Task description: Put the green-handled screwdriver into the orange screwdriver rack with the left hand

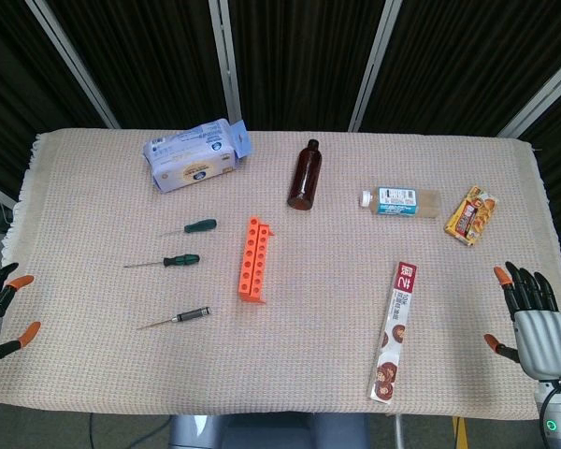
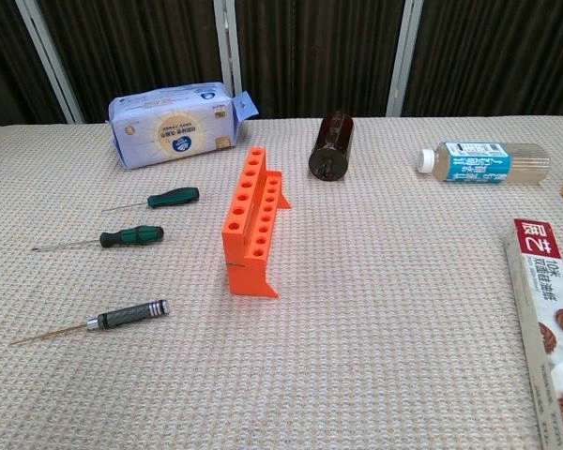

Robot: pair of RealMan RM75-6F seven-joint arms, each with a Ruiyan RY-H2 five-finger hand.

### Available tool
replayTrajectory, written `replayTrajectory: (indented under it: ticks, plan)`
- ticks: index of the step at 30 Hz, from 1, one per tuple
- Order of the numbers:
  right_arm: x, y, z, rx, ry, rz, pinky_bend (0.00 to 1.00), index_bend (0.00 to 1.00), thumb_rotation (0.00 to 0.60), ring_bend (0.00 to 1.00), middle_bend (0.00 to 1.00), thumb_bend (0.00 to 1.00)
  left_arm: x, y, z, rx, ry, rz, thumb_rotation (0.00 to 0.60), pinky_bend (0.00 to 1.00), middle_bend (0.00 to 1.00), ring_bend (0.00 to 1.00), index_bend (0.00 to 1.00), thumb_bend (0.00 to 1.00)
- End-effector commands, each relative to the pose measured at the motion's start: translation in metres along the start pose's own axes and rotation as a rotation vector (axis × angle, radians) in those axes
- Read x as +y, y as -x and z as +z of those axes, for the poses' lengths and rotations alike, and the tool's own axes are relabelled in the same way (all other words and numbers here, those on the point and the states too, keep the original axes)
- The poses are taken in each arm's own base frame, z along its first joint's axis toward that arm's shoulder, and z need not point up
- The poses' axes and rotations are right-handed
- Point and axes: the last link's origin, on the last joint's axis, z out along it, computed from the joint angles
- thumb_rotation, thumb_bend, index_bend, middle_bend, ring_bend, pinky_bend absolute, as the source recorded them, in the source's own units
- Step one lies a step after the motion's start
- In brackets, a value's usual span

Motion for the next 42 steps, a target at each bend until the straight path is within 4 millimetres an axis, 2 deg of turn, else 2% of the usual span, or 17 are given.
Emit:
replayTrajectory:
  ticks: [1,13,19,23,29,34,42]
  plan:
    - [0.000,0.001,0.002,-0.005,-0.003,0.000,0.01,0.00,0.600,0.00,0.00,0.00,0.000,0.001,-0.001,-0.005,-0.002,-0.002,0.600,0.00,0.10,0.01,0.25,0.22]
    - [0.002,0.000,-0.001,-0.005,-0.013,0.008,0.01,0.00,0.600,0.00,0.00,0.00,-0.004,0.004,-0.012,-0.027,-0.026,0.005,0.600,0.00,0.11,0.03,0.28,0.22]
    - [0.005,0.001,-0.003,-0.006,-0.012,0.016,0.01,0.00,0.600,0.00,0.00,0.00,-0.003,0.003,-0.012,-0.020,-0.021,0.009,0.600,0.00,0.12,0.04,0.31,0.23]
    - [0.006,0.000,-0.003,-0.004,-0.010,0.016,0.01,0.00,0.600,0.00,0.00,0.00,-0.002,0.003,-0.012,-0.022,-0.021,0.004,0.600,0.00,0.13,0.05,0.33,0.29]
    - [0.007,0.001,-0.003,-0.005,-0.008,0.018,0.01,0.00,0.600,0.00,0.00,0.00,0.003,0.007,-0.006,-0.029,-0.029,-0.012,0.600,0.00,0.15,0.07,0.37,0.29]
    - [0.008,0.002,-0.004,-0.009,-0.002,0.021,0.01,0.00,0.600,0.00,0.00,0.00,0.009,0.012,0.008,-0.073,-0.022,-0.003,0.600,0.00,0.16,0.08,0.39,0.32]
    - [0.013,0.002,-0.010,-0.009,0.020,0.022,0.01,0.00,0.600,0.00,0.00,0.00,0.051,0.019,0.061,-0.171,0.090,0.033,0.600,0.00,0.15,0.08,0.41,0.32]
